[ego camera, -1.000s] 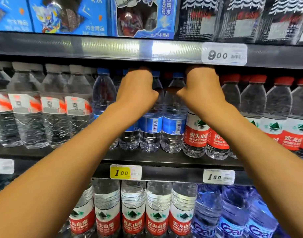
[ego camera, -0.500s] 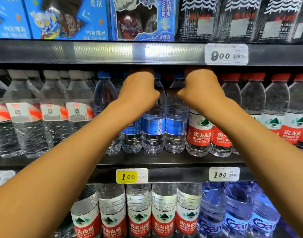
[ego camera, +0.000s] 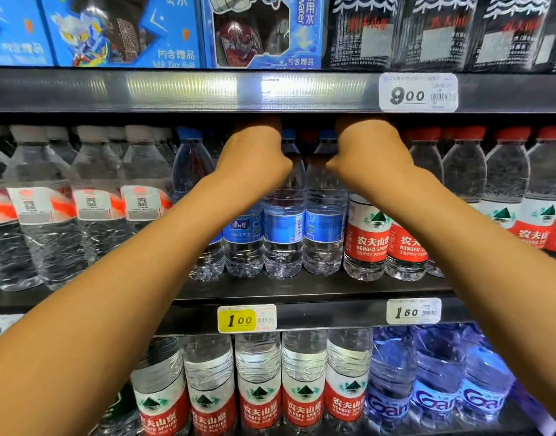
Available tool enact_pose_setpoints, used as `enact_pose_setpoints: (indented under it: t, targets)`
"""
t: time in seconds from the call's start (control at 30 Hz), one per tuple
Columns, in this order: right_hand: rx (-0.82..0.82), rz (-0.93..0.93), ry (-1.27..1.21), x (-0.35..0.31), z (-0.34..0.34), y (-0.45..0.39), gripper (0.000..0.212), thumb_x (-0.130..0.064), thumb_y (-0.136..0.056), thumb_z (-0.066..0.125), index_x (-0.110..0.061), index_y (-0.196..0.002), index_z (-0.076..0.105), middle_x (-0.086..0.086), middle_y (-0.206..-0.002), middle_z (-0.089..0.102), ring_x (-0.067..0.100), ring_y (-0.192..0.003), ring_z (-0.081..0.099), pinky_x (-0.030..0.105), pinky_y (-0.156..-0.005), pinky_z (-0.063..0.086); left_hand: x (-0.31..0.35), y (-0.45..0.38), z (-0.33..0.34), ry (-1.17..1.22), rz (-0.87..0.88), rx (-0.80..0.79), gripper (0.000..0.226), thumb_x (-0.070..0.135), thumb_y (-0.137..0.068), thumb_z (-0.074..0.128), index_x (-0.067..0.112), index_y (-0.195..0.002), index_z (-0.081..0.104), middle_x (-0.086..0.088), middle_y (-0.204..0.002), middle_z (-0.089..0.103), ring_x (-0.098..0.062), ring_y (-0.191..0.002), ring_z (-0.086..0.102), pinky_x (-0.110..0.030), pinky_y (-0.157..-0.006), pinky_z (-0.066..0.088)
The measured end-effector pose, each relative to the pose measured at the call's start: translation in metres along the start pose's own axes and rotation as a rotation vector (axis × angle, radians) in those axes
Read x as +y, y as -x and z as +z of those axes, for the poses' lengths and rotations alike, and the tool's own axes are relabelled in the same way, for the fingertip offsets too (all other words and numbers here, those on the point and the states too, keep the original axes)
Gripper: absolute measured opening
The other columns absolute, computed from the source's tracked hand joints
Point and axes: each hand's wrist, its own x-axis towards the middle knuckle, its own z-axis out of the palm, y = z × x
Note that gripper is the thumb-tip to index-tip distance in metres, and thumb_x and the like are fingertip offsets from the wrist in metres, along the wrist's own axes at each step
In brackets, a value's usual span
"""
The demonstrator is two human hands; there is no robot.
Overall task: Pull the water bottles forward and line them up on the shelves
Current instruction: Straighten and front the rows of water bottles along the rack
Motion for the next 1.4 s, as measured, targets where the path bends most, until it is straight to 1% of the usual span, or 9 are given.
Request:
enact_pose_setpoints:
  t: [0.2,0.37,0.53,0.67,0.87,1.1,1.2,1.3,1.4]
  targets:
    - [-0.188,0.003,0.027,0.005,-0.017,-0.004,0.035,-0.035,-0.091,0.061,-0.003,-0.103,0.066,0.017,-0.098,0.065,0.029,-0.078,0.055,0.032,-0.062,0.04,0.0,0.002,0.003,0.01,-0.004,0.056,0.033,0.035,-0.086,0.07,0.011,-0.107,0.062,-0.015,-0.098,0.067,-0.034,-0.08,0.058,-0.034,-0.061,0.042]
    - [-0.12,-0.017,0.019,-0.003,-0.008,0.001,0.041,-0.043,-0.091,0.061,-0.007,-0.108,0.068,0.015,-0.105,0.068,0.034,-0.091,0.061,0.035,-0.076,0.053,0.0,0.0,-0.005,-0.007,-0.014,-0.023,0.032,0.033,-0.086,0.065,0.008,-0.106,0.063,-0.008,-0.08,0.056,-0.025,-0.063,0.044,-0.03,-0.053,0.03]
    - [-0.129,0.02,0.022,-0.003,-0.008,0.001,0.029,-0.027,-0.089,0.063,-0.003,-0.105,0.066,0.013,-0.083,0.059,0.029,-0.071,0.051,0.032,-0.06,0.042,-0.004,-0.004,-0.005,-0.048,0.025,-0.078,0.037,0.033,-0.087,0.065,0.009,-0.115,0.061,-0.012,-0.101,0.068,-0.033,-0.087,0.061,-0.032,-0.063,0.044]
    - [-0.229,0.022,-0.029,0.002,-0.017,-0.003,0.045,-0.04,-0.089,0.064,-0.002,-0.113,0.066,0.018,-0.11,0.067,0.034,-0.097,0.061,0.041,-0.084,0.052,-0.003,0.001,0.0,-0.018,0.036,0.015,0.042,0.04,-0.086,0.069,0.013,-0.114,0.055,-0.012,-0.095,0.062,-0.035,-0.085,0.06,-0.036,-0.062,0.042]
    - [-0.07,-0.006,0.009,-0.001,-0.014,0.002,0.04,-0.041,-0.09,0.063,-0.007,-0.11,0.069,0.017,-0.108,0.069,0.035,-0.097,0.062,0.039,-0.084,0.054,-0.001,0.002,0.0,0.031,0.079,0.025,0.049,0.042,-0.085,0.068,0.011,-0.121,0.057,-0.014,-0.11,0.063,-0.035,-0.093,0.059,-0.035,-0.069,0.045]
    - [-0.136,-0.016,0.026,0.0,-0.013,-0.001,0.034,-0.03,-0.091,0.063,-0.002,-0.11,0.066,0.018,-0.1,0.064,0.032,-0.084,0.055,0.034,-0.07,0.045,-0.003,-0.001,0.0,-0.008,0.029,-0.016,0.04,0.034,-0.083,0.072,0.015,-0.113,0.054,-0.013,-0.103,0.063,-0.034,-0.088,0.059,-0.037,-0.063,0.045]
    - [-0.189,0.004,0.062,0.001,-0.018,-0.001,0.029,-0.03,-0.093,0.058,-0.003,-0.083,0.062,0.012,-0.074,0.054,0.022,-0.061,0.043,0.031,-0.052,0.03,0.001,0.005,0.003,-0.027,0.044,0.046,0.043,0.046,-0.08,0.075,0.019,-0.092,0.043,-0.01,-0.092,0.052,-0.031,-0.082,0.051,-0.036,-0.061,0.034]
    - [-0.188,0.016,0.077,-0.001,-0.018,0.001,0.036,-0.031,-0.093,0.054,-0.007,-0.066,0.049,0.006,-0.061,0.042,0.016,-0.054,0.035,0.028,-0.047,0.024,0.001,0.004,0.004,0.04,0.046,0.044,0.053,0.055,-0.079,0.071,0.013,-0.107,0.054,-0.012,-0.103,0.058,-0.033,-0.093,0.056,-0.035,-0.065,0.038]
    - [-0.141,-0.001,0.043,-0.002,-0.012,0.002,0.026,-0.026,-0.088,0.057,-0.002,-0.079,0.062,0.01,-0.067,0.052,0.023,-0.059,0.043,0.031,-0.05,0.028,-0.004,-0.001,0.003,0.024,0.015,-0.013,0.048,0.041,-0.084,0.069,0.011,-0.118,0.054,-0.013,-0.105,0.06,-0.035,-0.095,0.058,-0.032,-0.067,0.036]
